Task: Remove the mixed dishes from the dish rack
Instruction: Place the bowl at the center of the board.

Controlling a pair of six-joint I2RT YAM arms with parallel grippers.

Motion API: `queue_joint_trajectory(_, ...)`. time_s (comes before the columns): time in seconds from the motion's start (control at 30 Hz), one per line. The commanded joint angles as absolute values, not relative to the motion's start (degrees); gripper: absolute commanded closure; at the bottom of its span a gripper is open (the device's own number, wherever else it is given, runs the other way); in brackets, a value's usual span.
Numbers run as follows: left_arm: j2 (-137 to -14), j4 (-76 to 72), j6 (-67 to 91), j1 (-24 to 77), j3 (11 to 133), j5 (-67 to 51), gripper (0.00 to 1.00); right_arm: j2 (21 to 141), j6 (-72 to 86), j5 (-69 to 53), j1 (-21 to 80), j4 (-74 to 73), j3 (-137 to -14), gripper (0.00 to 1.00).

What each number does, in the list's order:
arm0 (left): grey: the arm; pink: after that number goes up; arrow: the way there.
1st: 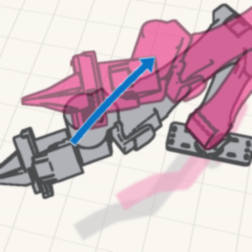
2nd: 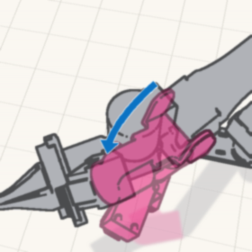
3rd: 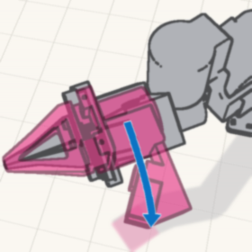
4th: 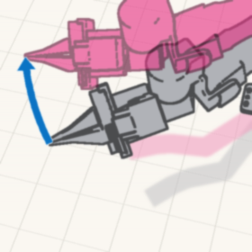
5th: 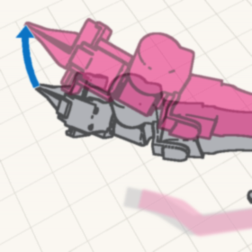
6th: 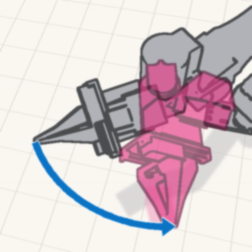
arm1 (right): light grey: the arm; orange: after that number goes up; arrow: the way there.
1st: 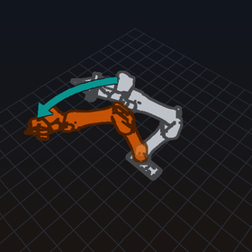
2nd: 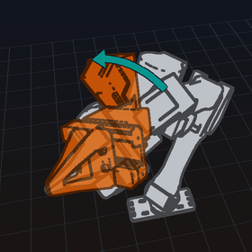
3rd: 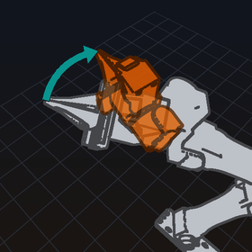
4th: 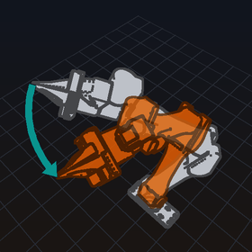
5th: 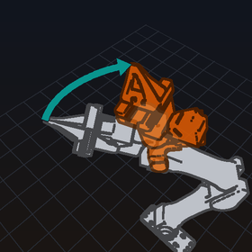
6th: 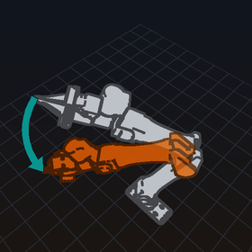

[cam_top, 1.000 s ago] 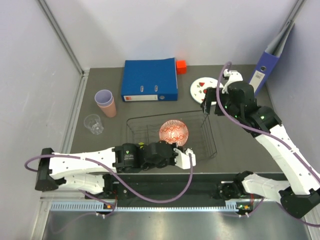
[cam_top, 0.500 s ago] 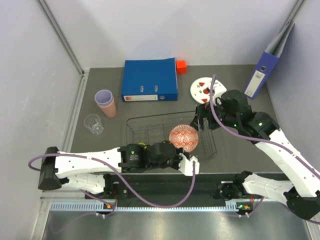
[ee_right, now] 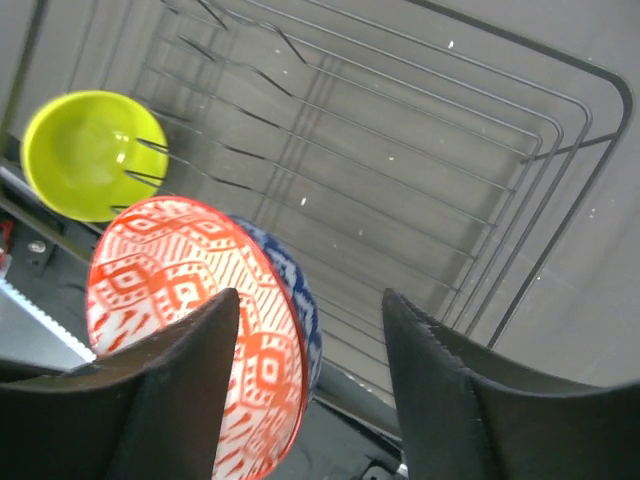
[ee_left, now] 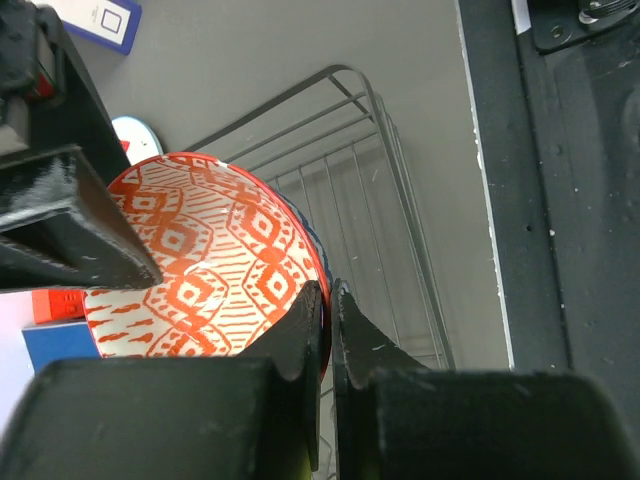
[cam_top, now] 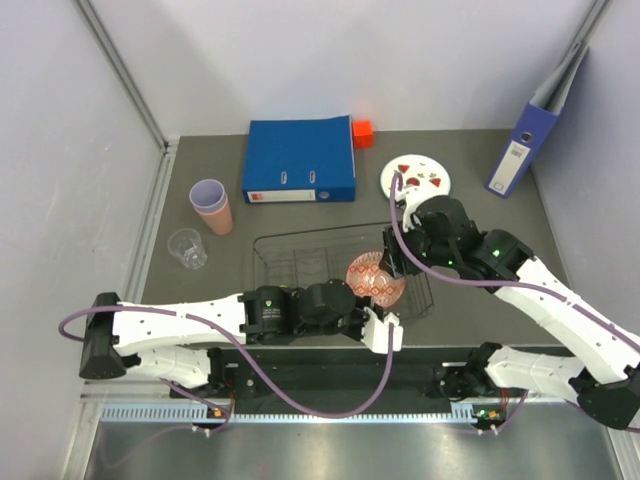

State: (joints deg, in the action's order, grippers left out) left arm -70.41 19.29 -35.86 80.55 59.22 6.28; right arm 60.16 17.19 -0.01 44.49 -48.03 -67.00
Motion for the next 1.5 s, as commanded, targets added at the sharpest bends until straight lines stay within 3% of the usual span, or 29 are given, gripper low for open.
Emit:
queue_joint_trajectory(0.0,-68.21,13.36,-35.6,80.33,61.79,4.75,1.0,60.56,16.08,2.64,45.79,-46.06,-65.75,0.51)
queue_joint_trajectory(0.17,-67.76,13.18,-35.33,80.33,60.91,5.01,1.0,60.73,16.61,3.43,45.79,-45.26,-64.78,0.9)
queue_joint_trajectory(0.23,-67.33,13.18,-35.24,80.33,60.65,5.1,1.0,60.91,16.7,4.21,45.79,-45.44,-64.78,0.99)
queue_joint_trajectory(0.47,-67.06,12.66,-34.45,80.33,60.73,7.99,1.0,59.24,17.31,7.91,45.79,-44.83,-65.12,1.0)
queue_joint_trajectory(0.5,-67.06,11.61,-33.76,80.33,60.65,10.35,0.94,59.15,17.66,8.69,45.79,-44.82,-65.3,1.0)
queue_joint_trajectory(0.63,-66.53,8.98,-33.66,80.25,60.03,15.28,0.36,58.1,18.37,9.49,45.88,-44.38,-66.27,1.0)
queue_joint_trajectory(0.7,-66.1,8.18,-33.23,80.33,59.85,18.0,0.17,57.83,18.98,10.45,45.79,-44.56,-67.06,1.0)
queue_joint_trajectory(0.73,-66.01,7.04,-33.05,80.25,59.85,20.63,0.02,58.01,19.33,10.89,45.88,-44.82,-67.5,1.0)
queue_joint_trajectory(0.87,-64.43,3.44,-32.17,80.07,59.24,27.05,0.01,58.01,21.61,16.59,44.92,-45.35,-70.3,1.0)
queue_joint_trajectory(0.97,-63.02,-3.3,-28.4,79.46,57.84,37.32,0.01,57.75,24.08,19.07,39.57,-44.48,-71.72,1.0)
queue_joint_trajectory(1.07,-62.67,-0.64,-20.41,75.86,59.58,43.76,0.01,57.57,26.45,16.11,29.82,-39.56,-70.14,1.0)
queue_joint_trajectory(1.2,-63.37,9.98,-2.17,67.44,63.71,47.02,0.01,61.15,31.8,9.14,12.09,-33.5,-66.36,1.0)
queue_joint_trajectory(1.47,-58.72,13.45,18.08,58.55,59.34,44.75,0.01,73.29,39.98,11.16,-2.17,-28.22,-62.67,1.0)
